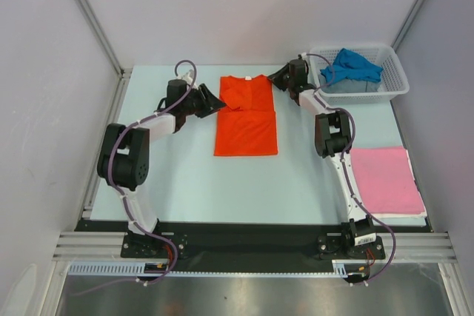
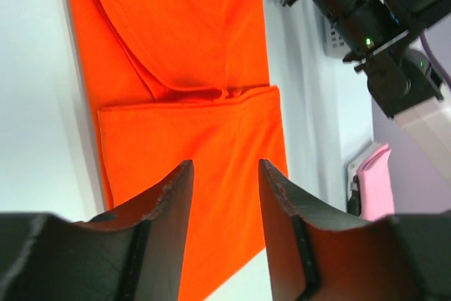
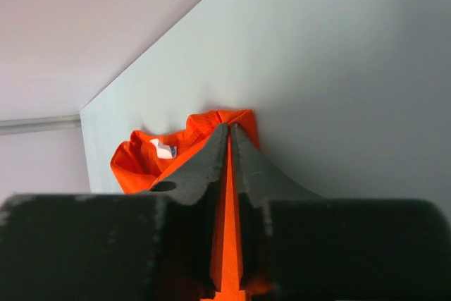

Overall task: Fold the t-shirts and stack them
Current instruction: Fold the tshirt

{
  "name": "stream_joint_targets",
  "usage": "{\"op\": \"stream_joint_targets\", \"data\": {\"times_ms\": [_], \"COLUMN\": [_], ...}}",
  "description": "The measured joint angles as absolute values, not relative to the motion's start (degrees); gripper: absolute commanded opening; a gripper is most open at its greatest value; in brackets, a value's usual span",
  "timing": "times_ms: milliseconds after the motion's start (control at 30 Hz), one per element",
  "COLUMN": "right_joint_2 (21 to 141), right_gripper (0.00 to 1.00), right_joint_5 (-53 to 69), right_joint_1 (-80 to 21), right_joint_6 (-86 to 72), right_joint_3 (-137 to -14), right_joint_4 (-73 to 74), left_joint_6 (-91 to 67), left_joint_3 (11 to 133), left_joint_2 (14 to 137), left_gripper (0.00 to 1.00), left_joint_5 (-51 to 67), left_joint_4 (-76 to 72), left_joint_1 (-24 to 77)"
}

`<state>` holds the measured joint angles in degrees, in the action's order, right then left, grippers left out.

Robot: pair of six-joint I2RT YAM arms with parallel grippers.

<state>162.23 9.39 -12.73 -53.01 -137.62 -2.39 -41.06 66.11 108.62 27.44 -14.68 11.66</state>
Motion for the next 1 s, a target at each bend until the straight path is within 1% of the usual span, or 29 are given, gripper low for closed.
{"op": "stream_joint_targets", "data": {"times_ms": [33,100,167,200,333,467,500,567,600,700,767,900,1000], "right_joint_2": [162.7,163.2,163.2,163.2,161.6,155.9,153.3,147.6,144.1,133.4,125.5,110.5,102.6], "right_gripper": [0.15,0.19,0.22,0.25,0.31,0.39,0.43,0.48,0.53,0.58,0.59,0.61,0.6], "right_joint_5": [9.7,10.7,11.4,11.7,13.2,15.1,15.8,16.9,17.5,18.9,20.7,27.0,32.3], "right_joint_1": [-12.6,-12.4,-12.3,-12.2,-12.0,-11.8,-11.8,-11.8,-11.8,-12.3,-12.9,-13.6,-14.2], "right_joint_6": [-53.1,-53.0,-52.8,-52.5,-50.4,-46.6,-45.3,-42.9,-41.2,-35.7,-32.6,-29.2,-28.6], "right_joint_3": [-138.5,-139.8,-140.2,-140.4,-140.5,-139.3,-138.0,-134.6,-132.8,-126.7,-119.5,-99.1,-81.6], "right_joint_4": [-2.2,-1.6,-1.0,-0.6,3.6,12.4,14.7,18.8,21.1,27.3,29.3,29.2,27.9], "left_joint_6": [-40.5,-38.7,-36.7,-35.4,-30.7,-27.8,-27.4,-27.4,-27.4,-27.4,-27.5,-28.9,-31.2], "left_joint_3": [66.1,66.1,66.1,66.0,65.0,61.3,59.6,55.9,53.9,49.5,48.0,45.1,42.9], "left_joint_2": [107.9,105.7,103.3,101.8,96.0,91.3,90.3,88.6,87.9,86.6,86.6,86.5,86.6], "left_gripper": [0.53,0.56,0.58,0.6,0.63,0.65,0.65,0.66,0.67,0.67,0.68,0.69,0.68], "left_joint_5": [27.5,27.7,27.5,27.4,26.0,24.0,23.7,23.5,23.5,23.7,24.3,25.9,27.2], "left_joint_4": [-13.8,-11.3,-8.2,-6.4,0.3,5.8,6.7,8.9,9.7,13.3,15.2,15.6,14.9], "left_joint_1": [11.7,11.6,11.4,11.2,10.0,8.9,8.8,8.8,8.8,8.8,8.8,8.8,8.8]}}
